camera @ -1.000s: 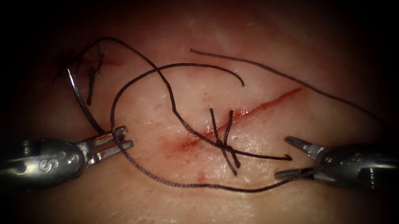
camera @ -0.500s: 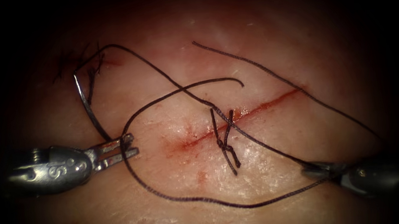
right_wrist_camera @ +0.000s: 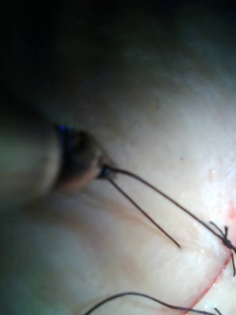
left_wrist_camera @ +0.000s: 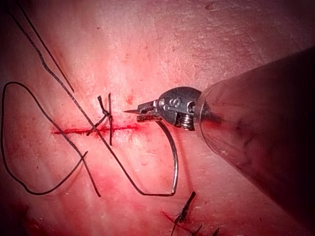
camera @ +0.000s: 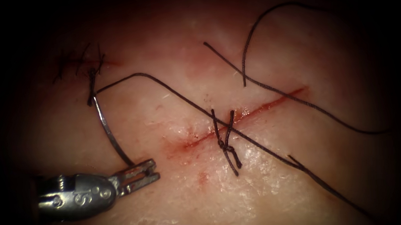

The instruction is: Wound Closure

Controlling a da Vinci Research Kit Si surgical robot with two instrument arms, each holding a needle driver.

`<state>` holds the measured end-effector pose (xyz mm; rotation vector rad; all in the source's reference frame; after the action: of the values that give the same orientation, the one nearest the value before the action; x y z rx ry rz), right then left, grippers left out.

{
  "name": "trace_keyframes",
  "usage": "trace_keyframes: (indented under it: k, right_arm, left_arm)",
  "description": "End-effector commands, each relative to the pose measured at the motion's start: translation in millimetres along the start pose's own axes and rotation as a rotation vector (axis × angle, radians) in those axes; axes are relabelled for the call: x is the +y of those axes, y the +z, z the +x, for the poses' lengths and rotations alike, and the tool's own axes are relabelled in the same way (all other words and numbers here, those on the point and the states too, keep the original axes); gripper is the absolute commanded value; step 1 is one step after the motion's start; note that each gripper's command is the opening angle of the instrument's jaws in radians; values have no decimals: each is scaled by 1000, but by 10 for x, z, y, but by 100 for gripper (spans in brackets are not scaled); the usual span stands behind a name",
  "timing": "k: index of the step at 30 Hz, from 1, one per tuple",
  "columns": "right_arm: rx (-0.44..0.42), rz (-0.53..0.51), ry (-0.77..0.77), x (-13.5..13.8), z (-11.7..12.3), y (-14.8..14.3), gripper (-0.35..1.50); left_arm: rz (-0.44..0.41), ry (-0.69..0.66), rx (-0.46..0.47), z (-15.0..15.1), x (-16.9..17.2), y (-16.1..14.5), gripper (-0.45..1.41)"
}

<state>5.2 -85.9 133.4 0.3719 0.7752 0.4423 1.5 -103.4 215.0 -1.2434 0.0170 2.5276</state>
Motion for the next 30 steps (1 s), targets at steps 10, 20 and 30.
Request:
trace_keyframes:
  k: [10, 20, 30]
  right_arm:
    - [49, 43, -57, -16, 70, 33, 118]
    - [76, 35, -93, 10, 54, 26, 144]
    - [105, -51, -208, 95, 45, 85, 127]
  left_arm:
    - [-12, 1, 1, -10, -4, -6, -45]
    - [90, -8, -48, -62, -63, -99, -45]
    - [114, -50, -55, -62, -61, -98, -45]
